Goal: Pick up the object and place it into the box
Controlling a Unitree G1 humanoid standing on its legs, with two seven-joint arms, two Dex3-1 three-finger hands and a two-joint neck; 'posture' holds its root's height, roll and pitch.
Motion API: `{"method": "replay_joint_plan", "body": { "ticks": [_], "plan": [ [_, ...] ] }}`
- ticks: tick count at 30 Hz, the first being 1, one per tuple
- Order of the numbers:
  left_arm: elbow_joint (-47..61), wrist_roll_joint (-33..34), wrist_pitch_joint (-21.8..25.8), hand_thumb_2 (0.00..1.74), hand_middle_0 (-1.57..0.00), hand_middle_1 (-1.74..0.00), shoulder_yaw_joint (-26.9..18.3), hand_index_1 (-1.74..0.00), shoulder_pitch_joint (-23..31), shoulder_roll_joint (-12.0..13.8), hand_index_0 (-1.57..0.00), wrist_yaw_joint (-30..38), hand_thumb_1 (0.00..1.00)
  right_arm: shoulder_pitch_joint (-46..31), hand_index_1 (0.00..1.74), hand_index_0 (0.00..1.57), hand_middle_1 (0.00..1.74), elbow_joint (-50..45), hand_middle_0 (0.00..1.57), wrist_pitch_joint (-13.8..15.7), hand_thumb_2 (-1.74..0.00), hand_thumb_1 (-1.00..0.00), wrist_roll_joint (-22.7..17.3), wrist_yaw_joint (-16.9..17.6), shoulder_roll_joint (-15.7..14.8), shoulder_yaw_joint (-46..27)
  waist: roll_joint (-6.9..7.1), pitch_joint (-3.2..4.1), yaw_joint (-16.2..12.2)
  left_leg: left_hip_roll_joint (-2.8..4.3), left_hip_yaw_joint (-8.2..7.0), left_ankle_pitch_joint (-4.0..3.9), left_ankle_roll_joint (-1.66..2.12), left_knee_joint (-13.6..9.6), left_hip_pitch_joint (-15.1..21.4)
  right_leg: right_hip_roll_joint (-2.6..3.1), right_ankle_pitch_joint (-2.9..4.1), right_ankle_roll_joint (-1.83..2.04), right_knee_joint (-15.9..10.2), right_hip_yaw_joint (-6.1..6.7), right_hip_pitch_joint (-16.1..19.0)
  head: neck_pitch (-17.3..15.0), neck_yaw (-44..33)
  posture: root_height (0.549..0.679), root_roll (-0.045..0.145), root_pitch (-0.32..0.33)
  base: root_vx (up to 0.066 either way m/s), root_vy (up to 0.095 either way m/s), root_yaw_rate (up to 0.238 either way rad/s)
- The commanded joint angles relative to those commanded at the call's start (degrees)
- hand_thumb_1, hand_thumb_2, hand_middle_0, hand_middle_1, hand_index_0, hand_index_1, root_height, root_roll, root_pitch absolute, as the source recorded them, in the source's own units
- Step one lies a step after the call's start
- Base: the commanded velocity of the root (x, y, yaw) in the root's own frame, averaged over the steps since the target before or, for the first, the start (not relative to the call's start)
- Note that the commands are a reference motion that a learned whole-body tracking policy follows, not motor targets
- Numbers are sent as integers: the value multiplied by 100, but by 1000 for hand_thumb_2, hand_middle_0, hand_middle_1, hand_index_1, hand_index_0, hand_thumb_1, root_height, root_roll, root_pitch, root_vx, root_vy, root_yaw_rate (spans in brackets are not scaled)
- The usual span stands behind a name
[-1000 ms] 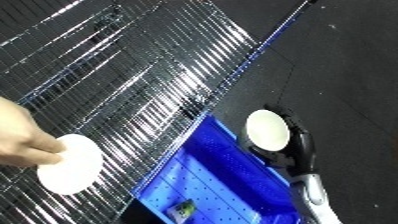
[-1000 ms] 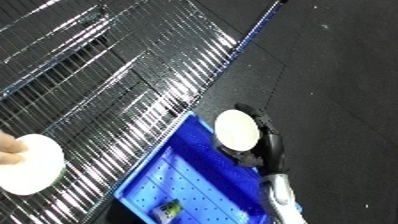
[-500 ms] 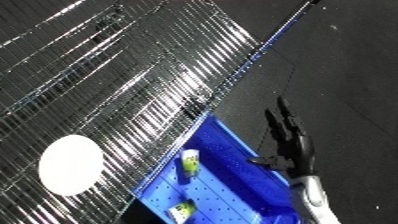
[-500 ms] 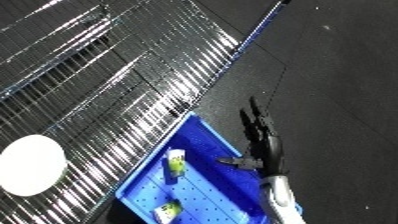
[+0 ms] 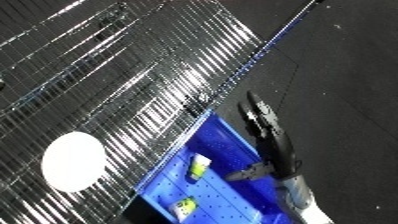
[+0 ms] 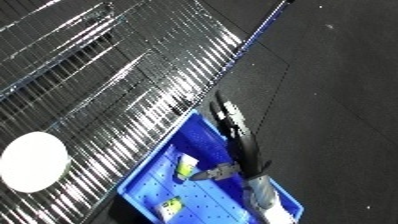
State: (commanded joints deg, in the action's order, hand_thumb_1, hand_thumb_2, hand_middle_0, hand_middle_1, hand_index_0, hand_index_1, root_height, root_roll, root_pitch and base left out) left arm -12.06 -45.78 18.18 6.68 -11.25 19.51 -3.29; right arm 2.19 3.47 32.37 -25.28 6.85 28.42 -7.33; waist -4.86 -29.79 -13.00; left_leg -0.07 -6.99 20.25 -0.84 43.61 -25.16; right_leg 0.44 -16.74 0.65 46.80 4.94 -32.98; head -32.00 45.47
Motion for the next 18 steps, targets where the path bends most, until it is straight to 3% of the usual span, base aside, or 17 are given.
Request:
{"method": "replay_joint_plan", "body": {
  "ticks": [9,18],
  "plan": [
    [66,106,-181,1740,-1570,-1740,3,-1740,38,50,-1570,-42,1000,531,0,0,0,-349,0,-351,0,0,282,-64,-41,456,118,0,422,-72,250,7,1,56,-110,-120,-22,-9,36,-172,81,-67,-1073,633,93,65,-2,-73,172],
    [41,232,-438,1740,-1570,-1740,-15,-1740,-44,213,-1570,-114,1000,843,0,0,0,-580,0,-639,0,0,510,-165,-269,959,301,0,794,-122,510,-88,0,162,-328,-168,-17,7,148,-393,79,-259,-2590,631,77,59,0,-97,178]
  ]
}}
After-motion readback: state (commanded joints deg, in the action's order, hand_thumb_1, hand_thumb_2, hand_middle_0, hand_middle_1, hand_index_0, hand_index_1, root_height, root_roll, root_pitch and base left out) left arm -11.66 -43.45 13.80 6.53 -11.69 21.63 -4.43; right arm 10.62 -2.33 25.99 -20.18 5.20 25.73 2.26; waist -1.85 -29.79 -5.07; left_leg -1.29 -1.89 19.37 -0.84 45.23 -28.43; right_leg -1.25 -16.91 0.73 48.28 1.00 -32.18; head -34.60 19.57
